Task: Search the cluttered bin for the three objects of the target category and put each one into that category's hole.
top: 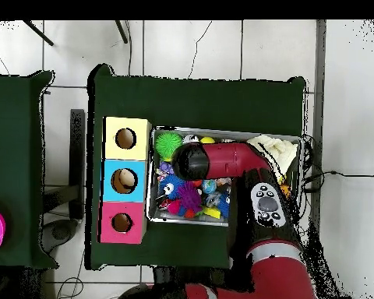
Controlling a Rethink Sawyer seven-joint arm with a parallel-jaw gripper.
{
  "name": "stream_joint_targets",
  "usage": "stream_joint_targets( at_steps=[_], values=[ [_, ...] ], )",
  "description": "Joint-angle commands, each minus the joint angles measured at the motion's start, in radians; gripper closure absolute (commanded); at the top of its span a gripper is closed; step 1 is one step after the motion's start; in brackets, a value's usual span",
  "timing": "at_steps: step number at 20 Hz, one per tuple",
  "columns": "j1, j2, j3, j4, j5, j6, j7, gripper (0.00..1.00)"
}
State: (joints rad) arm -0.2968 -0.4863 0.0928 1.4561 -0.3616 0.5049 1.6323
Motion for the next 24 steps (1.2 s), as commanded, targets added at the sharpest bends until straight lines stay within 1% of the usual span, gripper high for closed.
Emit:
stream_joint_targets(
  at_steps=[1,4,8,9,12,14,16,19,24],
  values=[
    [-0.047,-0.047,0.035,0.01,0.02,0.068,0.034,0.0],
    [-0.061,-0.078,0.041,0.04,0.029,0.066,0.036,0.0],
    [-0.073,-0.065,0.037,0.05,0.012,0.015,0.047,0.0],
    [-0.083,-0.067,0.047,0.062,0.009,0.006,0.044,1.0],
    [-0.068,-0.069,0.027,0.049,0.03,0.065,0.07,1.0],
    [-0.072,-0.06,0.035,0.049,0.039,0.069,0.073,1.0],
    [-0.081,-0.045,0.045,0.043,0.036,0.056,0.065,1.0],
    [-0.077,-0.042,0.043,0.038,0.031,0.055,0.061,1.0],
    [-0.08,-0.047,0.049,0.063,0.032,0.036,0.067,1.0]
  ],
)
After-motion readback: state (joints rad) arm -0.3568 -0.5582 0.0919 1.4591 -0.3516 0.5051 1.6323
